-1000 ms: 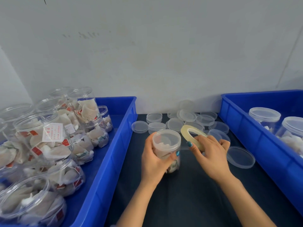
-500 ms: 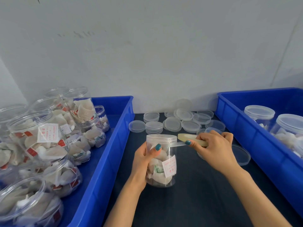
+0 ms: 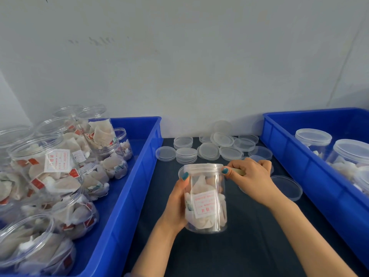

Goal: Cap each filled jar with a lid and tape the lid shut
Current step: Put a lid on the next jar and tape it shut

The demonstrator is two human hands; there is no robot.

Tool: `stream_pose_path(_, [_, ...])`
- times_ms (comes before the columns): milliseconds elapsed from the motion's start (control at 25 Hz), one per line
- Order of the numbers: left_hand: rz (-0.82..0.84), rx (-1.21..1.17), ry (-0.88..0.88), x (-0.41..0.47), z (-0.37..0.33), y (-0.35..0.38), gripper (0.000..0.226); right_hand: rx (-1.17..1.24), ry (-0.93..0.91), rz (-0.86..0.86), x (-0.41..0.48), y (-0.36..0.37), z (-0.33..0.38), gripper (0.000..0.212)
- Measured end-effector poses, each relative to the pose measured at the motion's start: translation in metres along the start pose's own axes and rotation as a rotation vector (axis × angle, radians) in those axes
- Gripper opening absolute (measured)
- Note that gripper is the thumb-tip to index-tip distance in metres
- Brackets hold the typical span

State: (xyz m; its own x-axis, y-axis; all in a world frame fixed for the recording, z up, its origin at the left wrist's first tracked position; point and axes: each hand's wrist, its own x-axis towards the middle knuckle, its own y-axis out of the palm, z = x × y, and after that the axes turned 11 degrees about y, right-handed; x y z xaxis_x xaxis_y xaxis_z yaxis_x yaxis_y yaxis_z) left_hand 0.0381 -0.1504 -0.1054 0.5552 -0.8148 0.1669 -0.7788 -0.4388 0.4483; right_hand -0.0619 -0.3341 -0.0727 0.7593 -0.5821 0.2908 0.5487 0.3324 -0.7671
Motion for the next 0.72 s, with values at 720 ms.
stream_pose_path(720, [0.006, 1.336, 0.282, 0.016, -0.018, 0.009, 0.103, -0.266, -0.057, -0.165, -0.031, 0.009, -0.004, 0.065])
